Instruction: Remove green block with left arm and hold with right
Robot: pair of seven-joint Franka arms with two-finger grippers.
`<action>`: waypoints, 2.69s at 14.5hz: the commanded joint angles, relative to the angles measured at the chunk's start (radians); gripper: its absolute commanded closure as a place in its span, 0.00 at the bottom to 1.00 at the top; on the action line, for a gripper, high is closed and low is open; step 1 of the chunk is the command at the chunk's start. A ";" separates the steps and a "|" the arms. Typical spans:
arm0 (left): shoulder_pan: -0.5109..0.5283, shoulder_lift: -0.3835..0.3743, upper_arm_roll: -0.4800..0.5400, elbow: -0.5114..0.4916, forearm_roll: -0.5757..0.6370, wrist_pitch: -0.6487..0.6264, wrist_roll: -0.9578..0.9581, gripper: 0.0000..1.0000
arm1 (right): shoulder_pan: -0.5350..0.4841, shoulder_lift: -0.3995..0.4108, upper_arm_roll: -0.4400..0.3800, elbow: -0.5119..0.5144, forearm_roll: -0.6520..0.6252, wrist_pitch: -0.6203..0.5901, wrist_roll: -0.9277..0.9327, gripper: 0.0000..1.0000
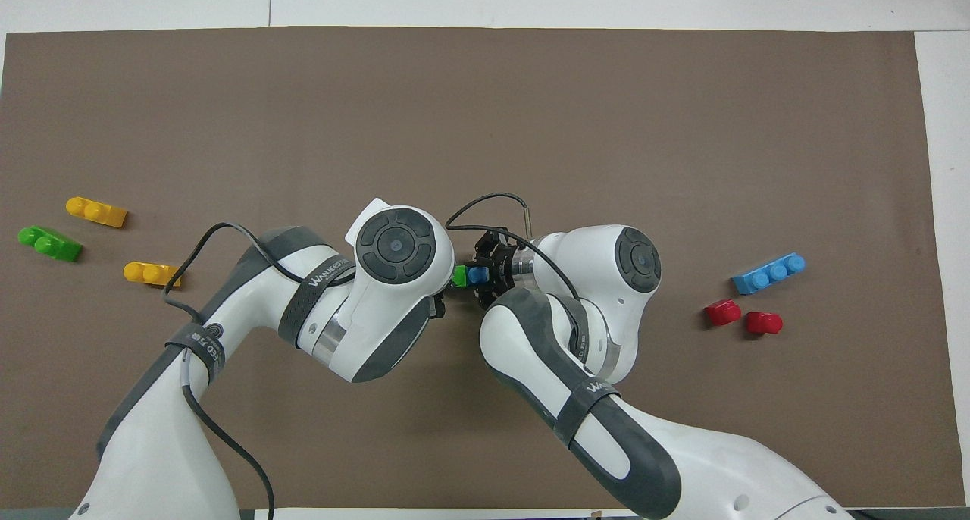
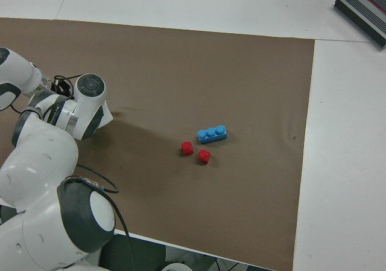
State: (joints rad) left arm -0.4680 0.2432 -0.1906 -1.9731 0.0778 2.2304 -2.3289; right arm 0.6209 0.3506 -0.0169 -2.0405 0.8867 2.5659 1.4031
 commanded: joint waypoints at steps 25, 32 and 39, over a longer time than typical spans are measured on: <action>0.188 -0.183 0.020 -0.001 -0.029 -0.150 0.366 1.00 | -0.338 -0.107 -0.011 0.074 -0.173 -0.367 -0.215 1.00; 0.492 -0.174 0.020 -0.010 -0.070 -0.130 0.837 1.00 | -0.676 -0.111 -0.012 0.042 -0.264 -0.572 -0.579 1.00; 0.654 -0.047 0.022 -0.004 -0.081 0.024 1.219 1.00 | -0.736 -0.055 -0.011 0.049 -0.267 -0.526 -0.633 1.00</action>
State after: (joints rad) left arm 0.1657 0.1659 -0.1587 -1.9741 0.0129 2.2110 -1.2032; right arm -0.0982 0.2895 -0.0449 -1.9919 0.6380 2.0225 0.7870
